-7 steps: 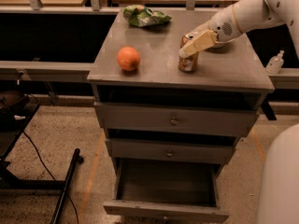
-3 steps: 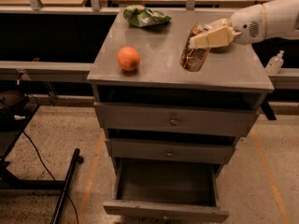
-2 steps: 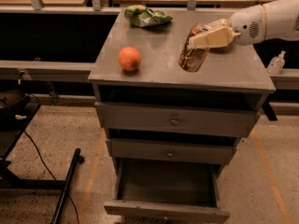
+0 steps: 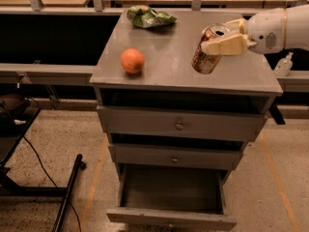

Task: Place orange can into bottom drawer

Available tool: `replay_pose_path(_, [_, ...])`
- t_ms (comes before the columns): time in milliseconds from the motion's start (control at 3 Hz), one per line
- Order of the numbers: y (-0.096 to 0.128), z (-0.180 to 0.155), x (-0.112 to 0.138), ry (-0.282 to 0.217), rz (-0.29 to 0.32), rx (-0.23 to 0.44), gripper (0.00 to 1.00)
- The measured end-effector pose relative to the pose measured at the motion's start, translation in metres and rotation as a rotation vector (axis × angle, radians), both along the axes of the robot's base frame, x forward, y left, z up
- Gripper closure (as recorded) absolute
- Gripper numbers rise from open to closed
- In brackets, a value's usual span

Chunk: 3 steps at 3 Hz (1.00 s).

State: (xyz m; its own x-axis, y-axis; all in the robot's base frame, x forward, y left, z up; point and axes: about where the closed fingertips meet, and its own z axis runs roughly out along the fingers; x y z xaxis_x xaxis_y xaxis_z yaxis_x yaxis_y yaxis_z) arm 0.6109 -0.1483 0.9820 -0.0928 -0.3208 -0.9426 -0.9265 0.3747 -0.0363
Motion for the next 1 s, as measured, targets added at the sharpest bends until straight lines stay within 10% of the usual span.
replay_pose_path(333, [-0.004,-0.031,-0.034,-0.120,0.000,-0.047,1.00])
replay_pose_path(667, [0.006,-0.065,-0.053,-0.119,0.051,-0.080,1.00])
replay_pose_path(1000, [0.016,-0.101,-0.055,-0.002,0.099,-0.049,1.00])
